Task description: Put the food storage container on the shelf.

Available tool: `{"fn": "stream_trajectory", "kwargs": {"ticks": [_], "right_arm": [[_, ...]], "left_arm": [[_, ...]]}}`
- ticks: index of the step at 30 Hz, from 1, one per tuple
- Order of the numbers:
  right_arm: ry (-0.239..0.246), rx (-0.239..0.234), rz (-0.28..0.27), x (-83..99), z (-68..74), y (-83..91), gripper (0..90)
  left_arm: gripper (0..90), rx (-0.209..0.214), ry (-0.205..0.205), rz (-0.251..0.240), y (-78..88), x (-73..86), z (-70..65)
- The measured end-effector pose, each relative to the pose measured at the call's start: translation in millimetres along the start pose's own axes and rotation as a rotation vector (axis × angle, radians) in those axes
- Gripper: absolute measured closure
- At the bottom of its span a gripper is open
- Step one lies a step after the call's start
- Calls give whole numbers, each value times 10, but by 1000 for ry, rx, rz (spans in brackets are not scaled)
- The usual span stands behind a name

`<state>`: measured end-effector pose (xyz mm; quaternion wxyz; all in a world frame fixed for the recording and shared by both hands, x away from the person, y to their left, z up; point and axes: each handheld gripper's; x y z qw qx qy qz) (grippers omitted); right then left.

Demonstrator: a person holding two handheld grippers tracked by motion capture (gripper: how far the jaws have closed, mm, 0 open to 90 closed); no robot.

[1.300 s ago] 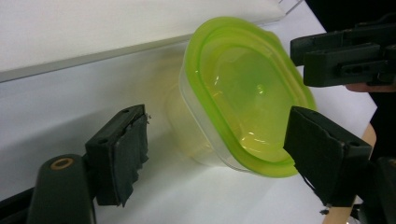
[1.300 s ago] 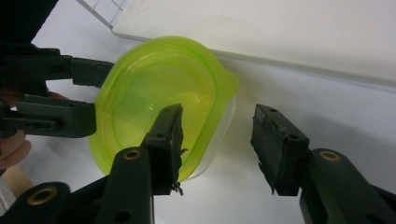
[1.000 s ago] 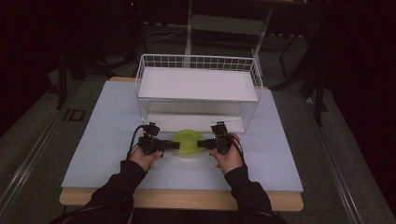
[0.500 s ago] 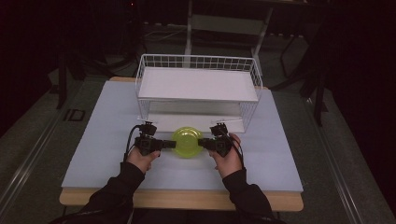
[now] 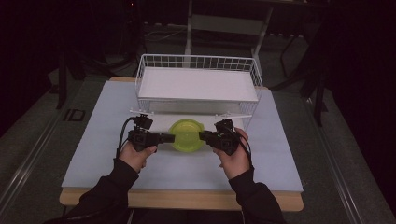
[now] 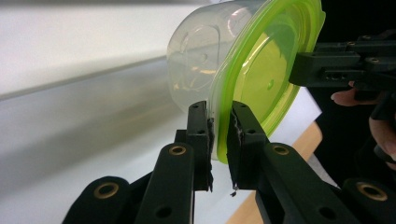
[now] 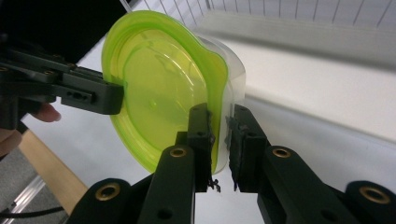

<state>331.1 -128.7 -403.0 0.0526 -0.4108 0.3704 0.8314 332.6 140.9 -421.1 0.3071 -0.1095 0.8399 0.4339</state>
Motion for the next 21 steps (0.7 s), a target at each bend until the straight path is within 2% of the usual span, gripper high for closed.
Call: {"fn": "stream_trajectory", "kwargs": {"ticks": [4,11,16,21], "right_arm": [[18,-14,-25,-82,59,117,803],[12,-54,-74,-221,88,285,807],[21,-47,-94,-343,108,360,807],[24,-26,-115,-544,104,420,806]], "left_arm": [[814,10,-10,-11,98,-90,-61],[814,54,-9,-25,203,-259,-101],[814,41,-19,-42,285,-415,-175],[814,13,-21,-71,359,-619,-264]]}}
Point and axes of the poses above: each handheld gripper's, and its own axes: y roughly backward along the jaws, x roughly out of its underside, z roughly to its left, and after that the axes turned 10 degrees about -x, right-handed
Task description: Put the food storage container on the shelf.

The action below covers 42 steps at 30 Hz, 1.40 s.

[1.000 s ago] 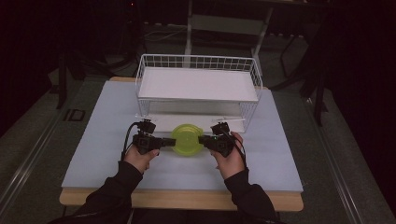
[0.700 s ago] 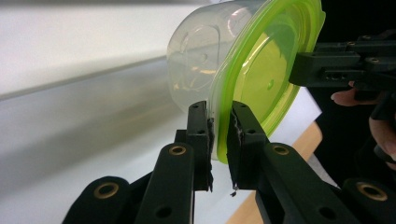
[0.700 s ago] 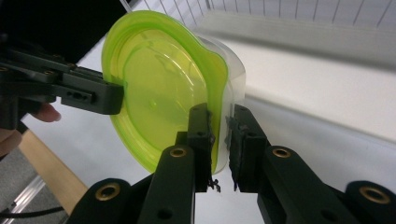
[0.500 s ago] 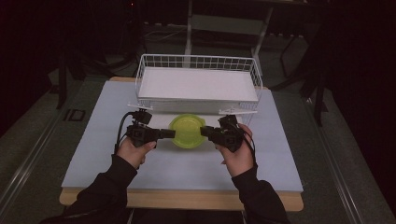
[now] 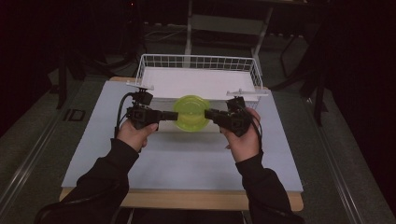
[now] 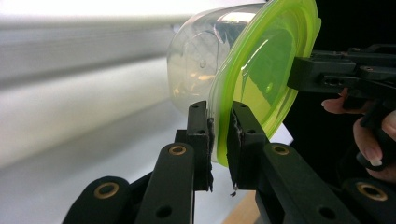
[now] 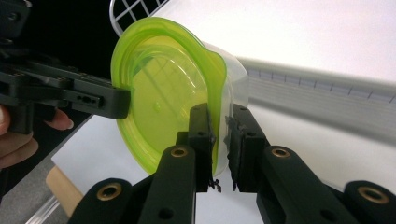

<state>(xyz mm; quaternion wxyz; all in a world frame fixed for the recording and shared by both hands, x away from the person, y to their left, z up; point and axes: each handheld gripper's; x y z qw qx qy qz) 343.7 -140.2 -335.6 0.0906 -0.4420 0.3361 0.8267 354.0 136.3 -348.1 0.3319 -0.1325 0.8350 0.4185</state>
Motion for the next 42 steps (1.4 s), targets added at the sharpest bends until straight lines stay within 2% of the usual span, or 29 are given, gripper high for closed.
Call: {"fn": "stream_trajectory", "kwargs": {"ticks": [6,7,8,9,13,16,19,24,29,30,33,35,37,42], "right_arm": [[-25,17,-17,-243,-51,18,804],[-25,17,-17,-243,-51,18,804],[-25,25,-20,-284,-56,20,803],[-36,36,-31,-384,-75,23,803],[-62,39,-37,-499,-113,17,801],[-77,56,-51,-591,-127,9,801],[-93,77,-45,-635,-158,-20,801],[-149,81,-29,-648,-276,-82,799],[-168,94,-2,-675,-350,-134,799],[-177,88,-3,-685,-364,-134,799],[-175,88,1,-728,-375,-148,799],[-171,89,-2,-756,-384,-155,799],[-187,90,10,-777,-407,-176,798],[-228,89,24,-824,-469,-210,796]], "left_arm": [[814,-33,6,-18,23,-248,-71],[814,-33,6,-18,23,-248,-71],[814,-48,8,-28,33,-359,-103],[814,-54,8,-26,38,-406,-115],[813,-77,3,-32,48,-532,-145],[811,-76,31,-22,27,-645,-130],[811,-87,39,-16,-20,-690,-125],[811,-96,52,-6,-125,-715,-95],[803,-77,72,-3,-212,-731,-29],[803,-75,77,-14,-208,-741,-22],[802,-92,66,-23,-207,-770,-37],[803,-87,78,-19,-214,-794,-17],[802,-106,68,-16,-234,-817,-18],[791,-112,73,-29,-268,-867,-1]]}}
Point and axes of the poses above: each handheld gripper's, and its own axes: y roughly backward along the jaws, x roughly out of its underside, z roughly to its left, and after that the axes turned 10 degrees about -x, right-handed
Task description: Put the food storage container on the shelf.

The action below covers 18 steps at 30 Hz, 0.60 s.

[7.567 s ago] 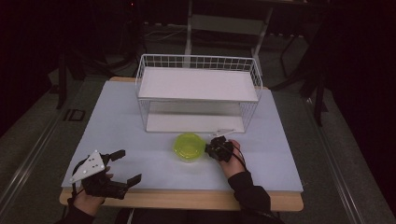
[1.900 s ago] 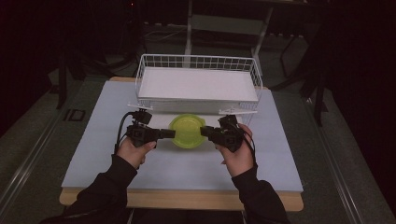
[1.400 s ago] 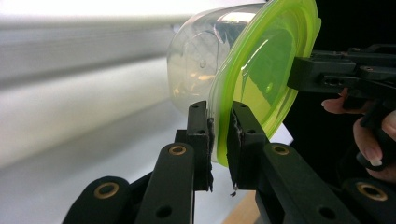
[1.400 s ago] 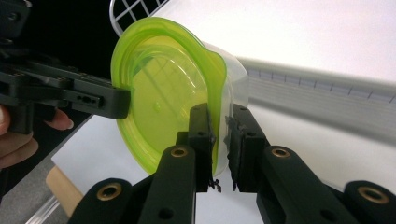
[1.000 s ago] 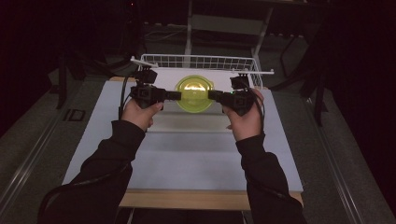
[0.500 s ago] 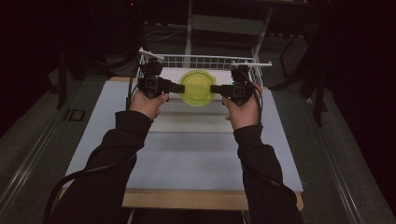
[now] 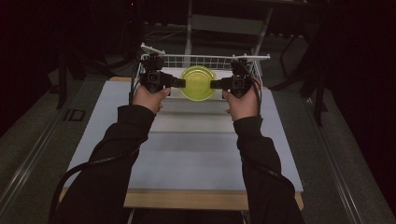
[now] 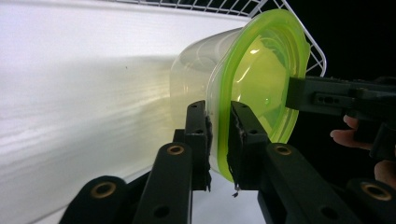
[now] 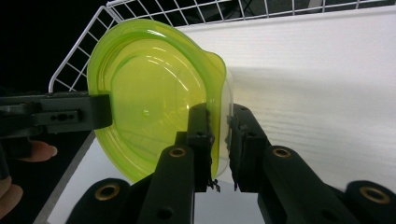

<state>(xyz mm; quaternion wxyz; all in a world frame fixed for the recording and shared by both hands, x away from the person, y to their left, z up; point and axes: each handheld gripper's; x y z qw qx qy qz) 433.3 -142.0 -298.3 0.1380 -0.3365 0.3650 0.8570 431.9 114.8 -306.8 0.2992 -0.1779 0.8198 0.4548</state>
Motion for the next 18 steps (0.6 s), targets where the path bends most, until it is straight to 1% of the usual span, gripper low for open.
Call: {"fn": "stream_trajectory", "kwargs": {"ticks": [2,3,4,5,6,7,8,9,10,12,13,15,16,17,18], "right_arm": [[-1,-5,7,-16,-6,-9,796],[-1,-5,7,-16,-6,-9,795],[14,18,-6,-50,1,-11,782],[17,20,-7,-55,5,-18,744],[14,19,-8,-59,3,-28,717],[12,13,-10,-61,-2,-37,698],[18,17,-10,-59,-4,-46,683],[25,21,-14,-58,-8,-56,652],[28,16,-20,-56,-15,-61,632],[24,1,-28,-60,-34,-68,619],[20,-3,-28,-63,-44,-79,614],[20,-2,-30,-67,-53,-96,591],[18,-4,-34,-71,-51,-95,577],[19,-7,-39,-74,-43,-93,557],[28,-5,-47,-78,-28,-86,550]], "left_arm": [[791,0,0,0,0,0,0],[791,4,1,-5,-30,-22,-7],[712,8,-7,-7,-43,-25,-6],[684,1,-8,-20,-56,-27,1],[644,-17,-1,-22,-64,-30,18],[627,-26,8,-24,-71,-35,42],[626,-32,12,-36,-68,-37,59],[622,-42,8,-48,-65,-36,69],[601,-38,8,-51,-67,-34,79],[594,-29,10,-50,-67,-31,100],[584,-36,14,-55,-65,-31,101],[566,-22,10,-60,-58,-36,98],[564,-28,1,-69,-49,-41,93],[529,-35,-2,-73,-37,-45,89],[522,-35,-2,-77,-25,-47,84]]}}
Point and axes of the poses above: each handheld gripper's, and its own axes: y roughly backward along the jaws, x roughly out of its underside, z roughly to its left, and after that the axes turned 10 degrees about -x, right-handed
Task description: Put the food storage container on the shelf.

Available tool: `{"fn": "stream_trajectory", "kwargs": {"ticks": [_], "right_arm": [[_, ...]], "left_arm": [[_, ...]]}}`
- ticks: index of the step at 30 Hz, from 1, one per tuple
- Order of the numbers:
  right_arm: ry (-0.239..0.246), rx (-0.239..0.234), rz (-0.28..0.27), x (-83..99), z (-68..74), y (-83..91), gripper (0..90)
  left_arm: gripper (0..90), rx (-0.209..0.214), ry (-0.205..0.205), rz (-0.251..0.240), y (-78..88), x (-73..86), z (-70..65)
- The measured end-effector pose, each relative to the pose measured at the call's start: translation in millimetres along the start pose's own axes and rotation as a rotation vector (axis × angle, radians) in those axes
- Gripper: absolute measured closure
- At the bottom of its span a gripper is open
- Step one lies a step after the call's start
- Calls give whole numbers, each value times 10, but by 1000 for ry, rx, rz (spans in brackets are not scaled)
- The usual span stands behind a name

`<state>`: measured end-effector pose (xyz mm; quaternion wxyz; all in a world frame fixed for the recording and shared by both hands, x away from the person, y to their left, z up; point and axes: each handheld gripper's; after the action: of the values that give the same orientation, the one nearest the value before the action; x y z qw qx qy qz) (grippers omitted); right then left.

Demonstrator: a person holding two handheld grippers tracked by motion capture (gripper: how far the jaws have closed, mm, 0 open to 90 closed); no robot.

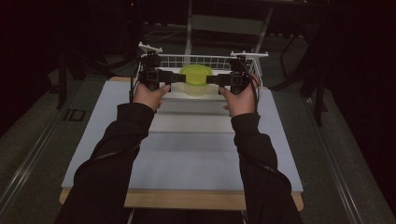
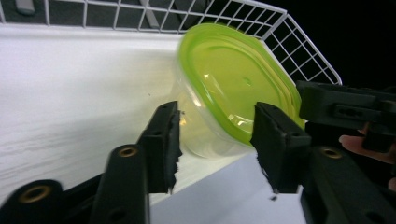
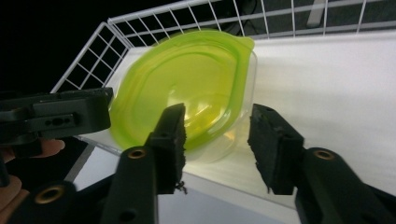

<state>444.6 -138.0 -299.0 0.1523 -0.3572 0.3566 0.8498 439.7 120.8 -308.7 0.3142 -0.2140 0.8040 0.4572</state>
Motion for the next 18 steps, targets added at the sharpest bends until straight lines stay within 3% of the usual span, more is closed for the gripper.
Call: {"fn": "stream_trajectory", "kwargs": {"ticks": [6,10,13,16,18], "right_arm": [[65,23,-20,-1,97,93,514],[97,-4,-16,111,150,136,533],[151,-2,-16,239,186,133,561],[153,-15,-15,346,159,104,584],[154,-20,-6,418,138,59,583]], "left_arm": [[502,2,-23,-35,124,35,-5],[460,37,-47,-61,227,126,6],[440,105,-76,-51,300,243,14],[384,106,-95,-55,333,329,10],[383,128,-96,-59,356,398,15]]}}
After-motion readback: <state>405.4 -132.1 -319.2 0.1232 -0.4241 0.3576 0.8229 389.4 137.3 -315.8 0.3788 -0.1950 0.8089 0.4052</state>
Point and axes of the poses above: each handheld gripper's, and its own axes: y roughly backward along the jaws, x roughly out of its underside, z roughly to its left, and after that the axes turned 10 degrees about -x, right-handed
